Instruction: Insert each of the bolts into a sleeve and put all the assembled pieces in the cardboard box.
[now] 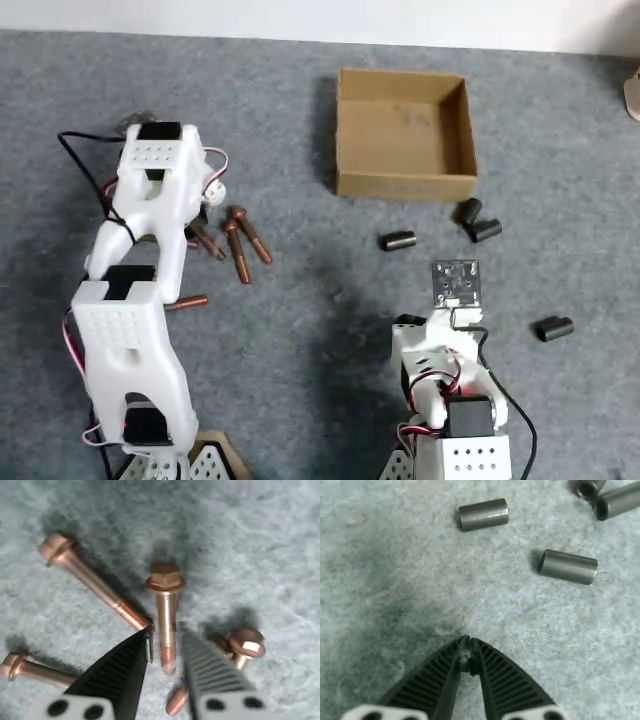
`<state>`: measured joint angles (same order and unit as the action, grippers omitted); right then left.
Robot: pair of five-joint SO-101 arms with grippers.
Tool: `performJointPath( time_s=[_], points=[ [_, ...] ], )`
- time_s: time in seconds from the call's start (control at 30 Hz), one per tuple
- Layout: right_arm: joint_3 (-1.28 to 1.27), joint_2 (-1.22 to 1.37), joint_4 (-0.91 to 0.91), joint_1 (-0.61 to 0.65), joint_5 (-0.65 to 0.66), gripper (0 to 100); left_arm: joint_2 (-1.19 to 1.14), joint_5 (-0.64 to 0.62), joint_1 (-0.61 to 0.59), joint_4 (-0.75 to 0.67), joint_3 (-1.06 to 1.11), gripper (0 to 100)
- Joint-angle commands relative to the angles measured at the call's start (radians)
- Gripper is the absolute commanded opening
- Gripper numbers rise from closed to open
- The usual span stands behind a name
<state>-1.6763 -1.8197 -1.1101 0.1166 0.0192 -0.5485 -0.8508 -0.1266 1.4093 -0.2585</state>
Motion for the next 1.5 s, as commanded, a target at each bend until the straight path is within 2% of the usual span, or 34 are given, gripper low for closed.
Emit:
performJointPath(
  time_s=[0.0, 0.27, 0.43, 0.73, 0.97, 1.23, 1.37, 1.47],
  points=[
    [-0.137, -0.013, 0.007, -0.012, -0.006, 0.5, 0.068, -0.035, -0.022, 0.009, -0.047, 25],
    [-0.137, -0.013, 0.007, -0.012, -0.006, 0.5, 0.065, -0.038, -0.044, 0.000, -0.047, 22],
    [-0.137, -0.013, 0.007, -0.012, -0.006, 0.5, 0.010, -0.041, -0.097, -0.086, -0.027, 20],
    [-0.137, -0.013, 0.004, -0.012, -0.006, 0.5, -0.125, -0.043, -0.074, -0.133, -0.082, 7],
    [-0.137, -0.013, 0.004, -0.012, -0.006, 0.5, -0.127, -0.041, -0.068, -0.132, -0.085, 6],
    [-0.137, -0.013, 0.004, -0.012, -0.006, 0.5, -0.130, -0.034, 0.050, 0.055, -0.150, 6],
    [-0.137, -0.013, 0.004, -0.012, -0.006, 0.5, -0.131, -0.032, 0.061, 0.074, -0.151, 6],
    [-0.137, -0.013, 0.004, -0.012, -0.006, 0.5, -0.131, 0.018, 0.065, 0.083, -0.150, 6]
  ],
)
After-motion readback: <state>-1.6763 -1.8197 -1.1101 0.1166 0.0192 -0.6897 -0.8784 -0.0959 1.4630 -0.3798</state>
